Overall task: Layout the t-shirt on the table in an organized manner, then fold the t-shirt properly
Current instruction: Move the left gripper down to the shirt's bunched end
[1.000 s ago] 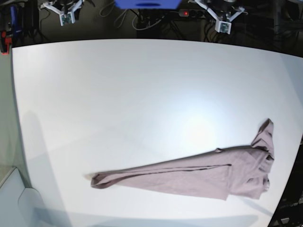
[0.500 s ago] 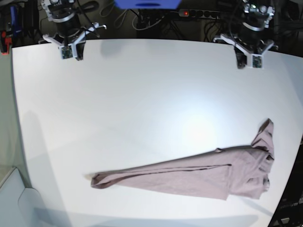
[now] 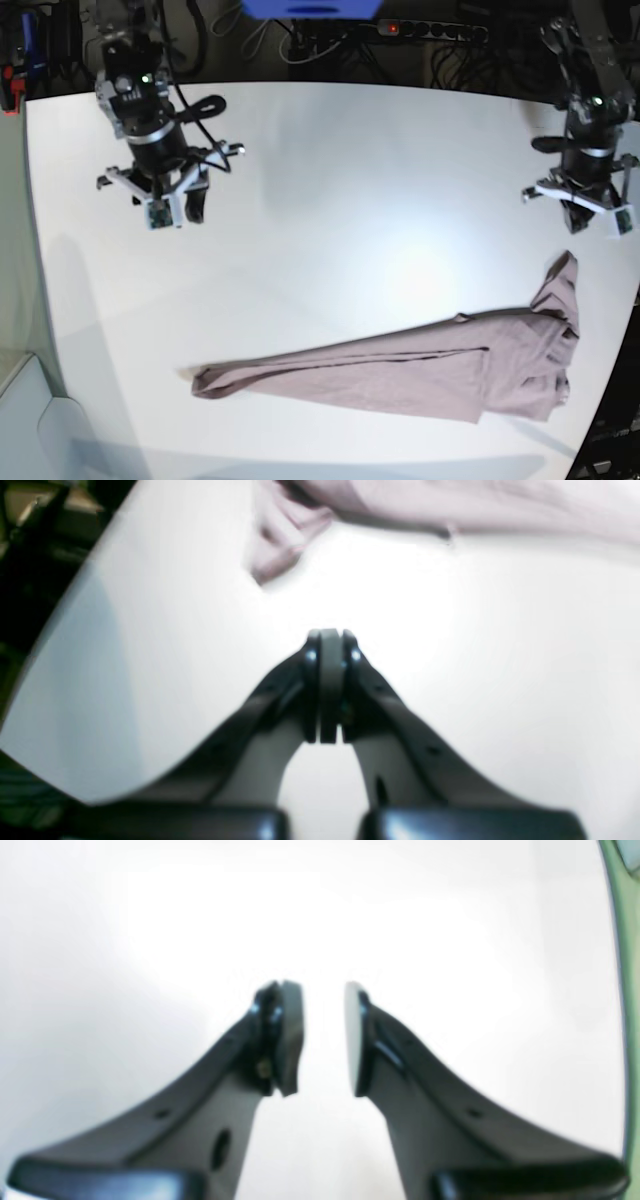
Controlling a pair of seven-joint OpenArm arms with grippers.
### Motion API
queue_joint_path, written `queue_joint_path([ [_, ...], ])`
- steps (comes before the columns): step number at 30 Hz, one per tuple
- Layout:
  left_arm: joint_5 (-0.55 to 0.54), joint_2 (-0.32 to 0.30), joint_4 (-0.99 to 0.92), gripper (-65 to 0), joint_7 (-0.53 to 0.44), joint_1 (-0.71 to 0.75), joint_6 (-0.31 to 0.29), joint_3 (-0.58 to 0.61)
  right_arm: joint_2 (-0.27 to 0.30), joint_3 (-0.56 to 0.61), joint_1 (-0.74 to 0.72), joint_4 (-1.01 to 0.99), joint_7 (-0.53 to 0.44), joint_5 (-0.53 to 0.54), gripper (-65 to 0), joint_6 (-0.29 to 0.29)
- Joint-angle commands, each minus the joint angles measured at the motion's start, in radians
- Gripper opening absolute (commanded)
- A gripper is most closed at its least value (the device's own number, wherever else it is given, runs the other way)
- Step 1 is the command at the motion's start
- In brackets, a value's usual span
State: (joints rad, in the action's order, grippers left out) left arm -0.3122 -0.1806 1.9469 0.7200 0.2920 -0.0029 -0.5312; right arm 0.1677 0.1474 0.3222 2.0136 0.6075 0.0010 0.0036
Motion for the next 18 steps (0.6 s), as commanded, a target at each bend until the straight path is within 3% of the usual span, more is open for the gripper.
queue_joint_path([
  [1, -0.008, -0.006, -0.002, -64.6, 0.010, -0.033, 0.007, -0.017, -0.007, 0.008, -0.022, 0.017, -0.008, 0.004, -45.7, 0.002],
  [5, -0.008, -0.013, -0.080, -64.6, 0.039, -0.113, 0.007, -0.057, -0.040, 0.010, -0.051, 0.017, 0.016, 0.004, -44.6, 0.002],
  [13, -0.008, -0.017, -0.321, -63.7, 0.043, -0.264, 0.007, -0.142, -0.038, 0.018, -0.048, 0.016, 0.016, 0.004, -44.6, 0.003],
  [15, -0.008, -0.017, -0.373, -58.3, 0.039, -0.288, 0.007, -0.146, -0.036, 0.018, -0.045, 0.016, 0.016, 0.004, -44.6, 0.003],
  [18, -0.009, -0.017, -0.412, -39.4, 0.042, -0.313, 0.007, -0.142, -0.035, 0.018, -0.030, 0.016, 0.016, 0.004, -44.6, 0.003],
])
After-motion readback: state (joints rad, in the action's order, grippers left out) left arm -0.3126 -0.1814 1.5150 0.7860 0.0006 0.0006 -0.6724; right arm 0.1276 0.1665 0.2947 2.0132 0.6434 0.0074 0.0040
